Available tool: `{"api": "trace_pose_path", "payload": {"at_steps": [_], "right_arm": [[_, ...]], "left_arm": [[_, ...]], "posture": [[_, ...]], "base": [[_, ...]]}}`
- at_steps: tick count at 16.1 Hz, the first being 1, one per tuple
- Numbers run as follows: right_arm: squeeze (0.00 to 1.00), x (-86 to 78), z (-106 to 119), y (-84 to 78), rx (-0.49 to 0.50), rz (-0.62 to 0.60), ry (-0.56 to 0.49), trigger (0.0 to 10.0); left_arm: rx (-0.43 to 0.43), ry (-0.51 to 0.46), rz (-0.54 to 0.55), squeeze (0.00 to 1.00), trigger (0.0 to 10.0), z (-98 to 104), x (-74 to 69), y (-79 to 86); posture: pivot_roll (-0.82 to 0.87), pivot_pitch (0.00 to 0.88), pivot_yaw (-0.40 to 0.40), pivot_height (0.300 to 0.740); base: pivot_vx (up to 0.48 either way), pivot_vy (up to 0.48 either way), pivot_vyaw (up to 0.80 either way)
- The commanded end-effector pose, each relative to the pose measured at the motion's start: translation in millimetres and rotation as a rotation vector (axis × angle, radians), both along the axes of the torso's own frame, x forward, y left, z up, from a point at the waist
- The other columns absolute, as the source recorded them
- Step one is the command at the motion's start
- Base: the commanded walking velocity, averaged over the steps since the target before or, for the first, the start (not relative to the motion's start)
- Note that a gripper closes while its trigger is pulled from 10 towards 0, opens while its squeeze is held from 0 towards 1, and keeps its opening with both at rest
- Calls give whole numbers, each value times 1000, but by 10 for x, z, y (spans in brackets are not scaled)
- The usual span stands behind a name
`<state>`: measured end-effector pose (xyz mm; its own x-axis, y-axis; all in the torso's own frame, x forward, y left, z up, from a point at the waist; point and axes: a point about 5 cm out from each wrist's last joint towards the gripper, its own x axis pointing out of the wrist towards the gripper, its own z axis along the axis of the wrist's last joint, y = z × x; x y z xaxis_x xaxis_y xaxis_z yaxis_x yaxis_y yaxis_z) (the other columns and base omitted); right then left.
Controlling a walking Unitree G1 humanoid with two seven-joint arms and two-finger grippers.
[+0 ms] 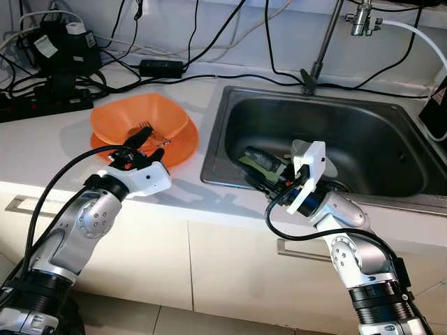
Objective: Kitchen organization
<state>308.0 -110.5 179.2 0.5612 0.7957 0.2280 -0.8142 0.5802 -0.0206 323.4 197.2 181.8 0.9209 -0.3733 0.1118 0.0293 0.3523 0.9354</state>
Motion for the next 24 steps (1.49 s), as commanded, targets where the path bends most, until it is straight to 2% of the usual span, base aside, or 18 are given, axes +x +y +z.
{"api": "trace_pose_path", "payload": {"at_steps": [1,2,5,6,8,9,10,11,24], "right_arm": [[0,-12,22,-32,-15,-13,-14,10000],[0,-13,22,-32,-15,-14,-14,10000],[0,-10,16,-34,-17,-20,-13,10000],[0,-10,17,-34,-17,-20,-14,10000],[0,-5,19,-32,-15,-22,-13,10000],[0,-4,16,-28,-14,-24,-11,10000],[0,-3,5,-22,-13,-26,-7,10000],[0,-5,-1,-16,-7,-28,-4,10000],[0,5,11,-9,1,-39,-4,10000]], "left_arm": [[3,7,-28,0,8627,-3,13,-74],[-2,4,-31,0,8392,-1,13,-88],[0,5,-35,0,3333,-21,18,-103],[0,5,-35,0,3333,-21,18,-103],[-1,-4,-33,0,1529,-10,25,-108],[3,-6,-29,0,1176,-7,27,-106],[5,-6,-28,0,1490,-9,26,-101],[7,-4,-28,0,78,-13,24,-98],[-7,-32,-40,0,0,16,18,-135]], "posture": [[62,39,-18,740],[61,37,-19,740],[58,31,-16,740],[58,31,-16,740],[62,33,-19,740],[62,35,-19,740],[65,37,-19,740],[65,37,-19,740],[67,38,-22,740]], "base": [[0,0,0],[0,0,0],[0,0,0],[0,0,0],[0,0,0],[0,0,0],[0,0,0],[0,0,0],[0,0,0]]}}
